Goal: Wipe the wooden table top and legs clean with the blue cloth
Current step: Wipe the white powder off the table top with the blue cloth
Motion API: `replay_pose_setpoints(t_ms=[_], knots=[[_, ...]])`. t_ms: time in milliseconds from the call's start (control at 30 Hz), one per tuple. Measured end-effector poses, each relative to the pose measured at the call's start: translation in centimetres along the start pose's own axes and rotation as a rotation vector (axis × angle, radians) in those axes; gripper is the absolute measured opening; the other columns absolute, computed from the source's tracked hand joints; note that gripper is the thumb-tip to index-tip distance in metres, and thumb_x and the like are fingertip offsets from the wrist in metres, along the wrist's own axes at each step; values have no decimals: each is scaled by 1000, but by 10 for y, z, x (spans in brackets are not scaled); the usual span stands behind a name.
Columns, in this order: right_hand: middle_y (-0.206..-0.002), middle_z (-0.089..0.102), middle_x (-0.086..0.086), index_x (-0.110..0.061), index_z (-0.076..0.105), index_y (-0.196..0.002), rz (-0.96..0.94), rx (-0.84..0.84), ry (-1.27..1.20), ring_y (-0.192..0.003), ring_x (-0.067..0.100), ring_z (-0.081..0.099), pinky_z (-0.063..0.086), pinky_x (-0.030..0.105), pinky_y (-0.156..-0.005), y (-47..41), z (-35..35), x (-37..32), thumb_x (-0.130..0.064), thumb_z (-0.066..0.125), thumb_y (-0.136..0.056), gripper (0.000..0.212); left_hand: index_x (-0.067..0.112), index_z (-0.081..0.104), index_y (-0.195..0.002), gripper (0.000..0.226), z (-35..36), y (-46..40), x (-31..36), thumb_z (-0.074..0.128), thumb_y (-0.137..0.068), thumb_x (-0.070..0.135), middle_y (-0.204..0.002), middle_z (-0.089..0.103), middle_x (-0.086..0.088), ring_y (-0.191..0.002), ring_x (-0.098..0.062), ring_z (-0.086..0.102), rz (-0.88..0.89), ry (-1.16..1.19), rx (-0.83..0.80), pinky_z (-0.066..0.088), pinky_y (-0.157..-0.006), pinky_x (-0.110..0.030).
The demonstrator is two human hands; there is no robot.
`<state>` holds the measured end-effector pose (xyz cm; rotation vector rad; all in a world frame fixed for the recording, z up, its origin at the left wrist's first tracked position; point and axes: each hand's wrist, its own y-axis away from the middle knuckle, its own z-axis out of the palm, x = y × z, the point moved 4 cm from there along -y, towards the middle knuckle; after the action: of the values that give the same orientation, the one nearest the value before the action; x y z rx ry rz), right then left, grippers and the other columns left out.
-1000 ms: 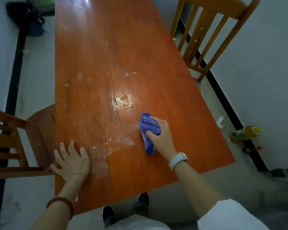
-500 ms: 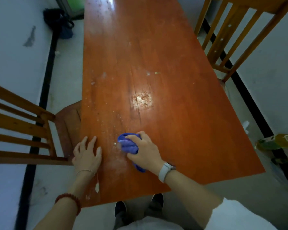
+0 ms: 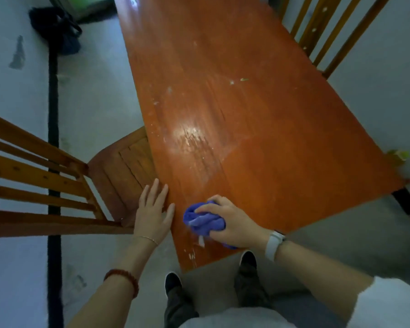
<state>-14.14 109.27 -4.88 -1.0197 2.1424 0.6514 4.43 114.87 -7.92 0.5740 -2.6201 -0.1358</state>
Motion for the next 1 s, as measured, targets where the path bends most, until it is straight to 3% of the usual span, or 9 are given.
replay_pose_setpoints(t_ms=[67, 200, 267, 433, 500, 600, 667, 833, 1000], knots=[[-113, 46, 6, -18, 58, -118, 53, 214, -7, -105, 22, 46, 36, 25, -86, 5, -15, 3, -37, 48, -68, 54, 18, 30, -141, 53, -2, -2, -6, 44, -93, 35, -153, 17, -1, -142, -25, 6, 76, -36, -55, 16, -113, -40], [-122, 46, 14, -17, 56, -121, 611, 679, 143, -109, 37, 43, 35, 32, -87, 12, -56, 45, -22, 59, -74, 47, 26, 19, -144, 54, -9, -4, -14, 36, -95, 41, -155, 7, 7, -142, -21, -1, 127, -86, -146, 17, -113, -39], [-128, 42, 11, -21, 53, -123, 691, 619, 194, -111, 35, 40, 44, 38, -84, 18, -27, 29, -20, 61, -76, 48, 28, 17, -144, 55, -11, -6, -16, 35, -95, 42, -155, 5, 7, -142, -22, -1, 142, -93, -185, 18, -112, -40], [-122, 44, 4, -24, 55, -121, 192, 117, -70, -110, 18, 43, 44, 33, -88, 40, 85, -59, -36, 51, -71, 51, 26, 23, -143, 55, -9, -8, -23, 42, -93, 39, -155, 8, 6, -140, -26, 7, 184, 12, -201, 24, -111, -44], [-117, 45, 2, -23, 57, -118, 220, 304, -107, -108, 16, 45, 42, 32, -92, 46, 65, -46, -38, 47, -66, 54, 27, 24, -143, 56, -8, -9, -25, 43, -93, 40, -155, 8, 6, -139, -26, 8, 202, 11, -201, 24, -110, -45], [-118, 45, 6, -22, 55, -118, 592, 709, -78, -107, 24, 45, 44, 41, -90, 56, 27, -11, -33, 51, -68, 51, 26, 24, -143, 55, -8, -10, -26, 42, -93, 40, -155, 7, 6, -139, -27, 7, 215, -4, -211, 25, -109, -45], [-122, 46, 11, -20, 56, -118, 679, 726, 73, -104, 32, 45, 47, 43, -82, 50, 36, -20, -32, 50, -70, 50, 26, 24, -143, 55, -9, -9, -25, 42, -93, 40, -155, 8, 6, -139, -27, 8, 226, -9, -209, 26, -109, -45], [-118, 46, 5, -23, 55, -121, 203, 120, -125, -106, 18, 46, 46, 36, -88, 35, 104, -84, -27, 58, -75, 46, 26, 24, -143, 56, -12, -10, -26, 43, -92, 40, -155, 9, 5, -139, -26, 9, 243, -24, -217, 28, -108, -45], [-117, 47, 9, -19, 57, -118, 609, 741, -29, -105, 26, 45, 47, 40, -84, 44, 41, -34, -27, 56, -70, 49, 26, 26, -142, 56, -12, -12, -28, 45, -92, 41, -154, 11, 4, -138, -28, 10, 250, -21, -226, 27, -108, -46]])
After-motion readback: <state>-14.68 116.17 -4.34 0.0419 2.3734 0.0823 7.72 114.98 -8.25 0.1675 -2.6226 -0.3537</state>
